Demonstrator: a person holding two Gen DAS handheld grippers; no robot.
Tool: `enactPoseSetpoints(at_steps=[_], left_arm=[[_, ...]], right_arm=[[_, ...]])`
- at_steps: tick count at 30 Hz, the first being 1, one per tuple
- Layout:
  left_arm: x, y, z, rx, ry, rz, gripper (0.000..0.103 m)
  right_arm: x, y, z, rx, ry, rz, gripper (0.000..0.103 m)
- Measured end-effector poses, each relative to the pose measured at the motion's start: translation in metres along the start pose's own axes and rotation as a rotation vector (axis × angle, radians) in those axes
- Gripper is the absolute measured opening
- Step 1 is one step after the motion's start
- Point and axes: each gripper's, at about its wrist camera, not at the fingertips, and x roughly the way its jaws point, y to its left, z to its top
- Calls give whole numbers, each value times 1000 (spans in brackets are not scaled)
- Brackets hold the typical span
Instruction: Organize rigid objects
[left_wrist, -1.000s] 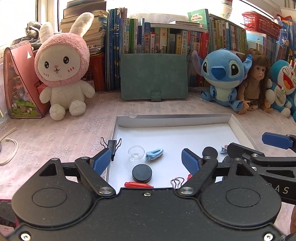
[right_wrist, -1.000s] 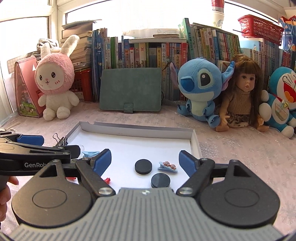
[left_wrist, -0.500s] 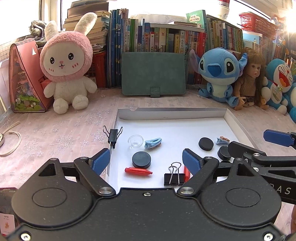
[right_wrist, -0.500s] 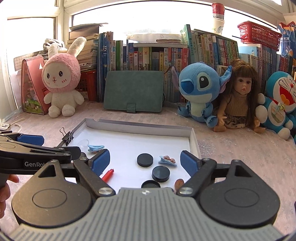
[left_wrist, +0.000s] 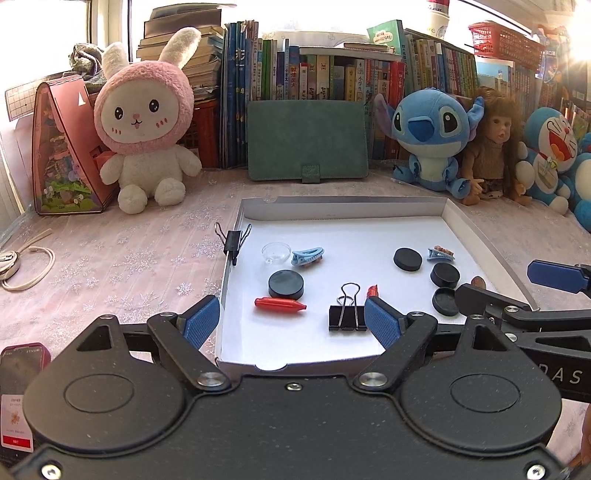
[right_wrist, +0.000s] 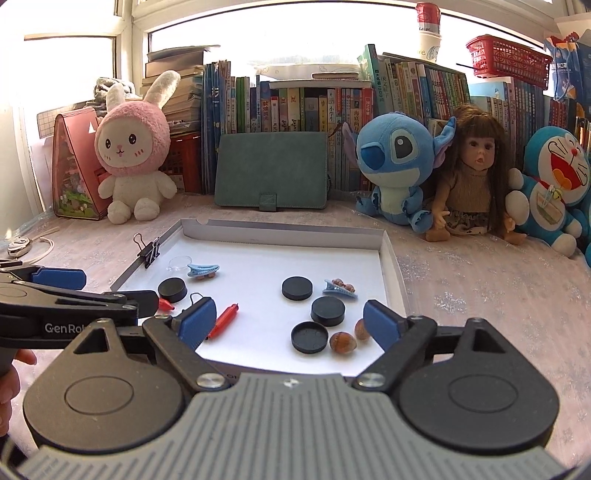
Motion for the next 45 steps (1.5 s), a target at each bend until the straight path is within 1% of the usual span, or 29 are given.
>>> enactPoseSetpoints(at_steps=[9, 16, 22, 25, 31, 36, 41, 45], left_arm=[[-4, 0, -25, 1, 4, 14, 85], [4, 1, -37, -5, 34, 10, 85], [14, 1, -45, 2, 62, -2, 86], [20, 0, -46, 1, 74, 9, 87], [33, 1, -47, 1, 85, 30, 87], [42, 0, -43, 13, 84, 26, 88], [54, -1, -34, 17, 76, 24, 88], [67, 0, -26, -3, 67, 23, 88]], right_arm=[[-3, 4, -21, -8, 11, -3, 96], [1, 5, -33, -4, 32, -18, 97], [9, 2, -42, 3, 66, -41, 100], [15, -1, -43, 17, 83, -62, 100], [24, -5, -46, 37, 100, -93, 100], [31, -9, -48, 42, 104, -118, 100], [44, -13, -43, 59, 113, -134, 101], [55, -16, -38, 57, 115, -152, 101]])
